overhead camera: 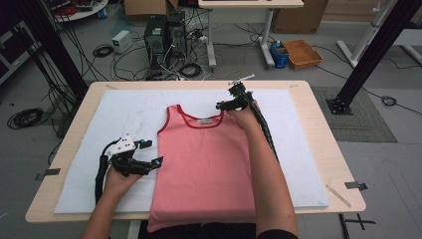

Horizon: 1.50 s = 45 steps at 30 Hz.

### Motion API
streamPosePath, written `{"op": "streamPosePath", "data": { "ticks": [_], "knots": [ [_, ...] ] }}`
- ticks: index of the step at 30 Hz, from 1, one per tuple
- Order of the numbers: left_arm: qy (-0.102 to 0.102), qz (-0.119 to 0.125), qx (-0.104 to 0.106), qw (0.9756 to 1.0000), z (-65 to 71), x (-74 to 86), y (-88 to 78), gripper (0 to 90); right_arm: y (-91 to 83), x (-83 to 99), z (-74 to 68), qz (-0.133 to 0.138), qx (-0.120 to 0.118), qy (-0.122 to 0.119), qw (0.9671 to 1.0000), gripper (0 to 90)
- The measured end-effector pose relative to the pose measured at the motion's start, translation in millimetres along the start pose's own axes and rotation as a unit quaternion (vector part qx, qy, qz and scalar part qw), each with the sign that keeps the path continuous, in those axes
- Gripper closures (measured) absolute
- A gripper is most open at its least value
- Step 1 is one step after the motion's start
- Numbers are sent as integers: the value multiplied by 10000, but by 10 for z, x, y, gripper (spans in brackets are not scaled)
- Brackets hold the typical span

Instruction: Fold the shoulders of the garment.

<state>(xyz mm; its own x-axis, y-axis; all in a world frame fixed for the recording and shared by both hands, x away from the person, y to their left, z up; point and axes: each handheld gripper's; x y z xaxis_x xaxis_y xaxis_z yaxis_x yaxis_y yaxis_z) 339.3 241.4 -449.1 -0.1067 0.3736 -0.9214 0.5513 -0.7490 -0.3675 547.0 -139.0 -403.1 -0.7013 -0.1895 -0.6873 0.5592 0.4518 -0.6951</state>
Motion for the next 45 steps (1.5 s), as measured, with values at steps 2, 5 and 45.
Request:
{"op": "streamPosePath", "data": {
  "ticks": [2, 5, 45],
  "knots": [
    [6, -13, 17, 10000, -7, 0, 0, 183, 83, 0, 37, -85, 83, 53, 9999, 163],
    [-26, -4, 22, 10000, -15, 1, -1, 182, 206, -11, 106, -177, 202, 183, 9995, 163],
    [17, -81, -12, 10000, 2, -6, 13, 182, -63, 81, 5, 118, -133, -194, 9997, 831]
  ]
}}
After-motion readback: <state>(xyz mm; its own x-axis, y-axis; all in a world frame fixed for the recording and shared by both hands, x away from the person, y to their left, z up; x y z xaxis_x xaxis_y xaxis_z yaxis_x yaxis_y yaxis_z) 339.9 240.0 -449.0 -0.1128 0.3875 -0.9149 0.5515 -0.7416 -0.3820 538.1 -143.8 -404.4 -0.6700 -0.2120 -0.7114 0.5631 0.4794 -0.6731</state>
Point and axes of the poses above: each handheld gripper's, and its own axes: y roughly forward along the jaws, x roughly out of its underside, z roughly to its right, and after that the axes turned 12 degrees about y, right-handed
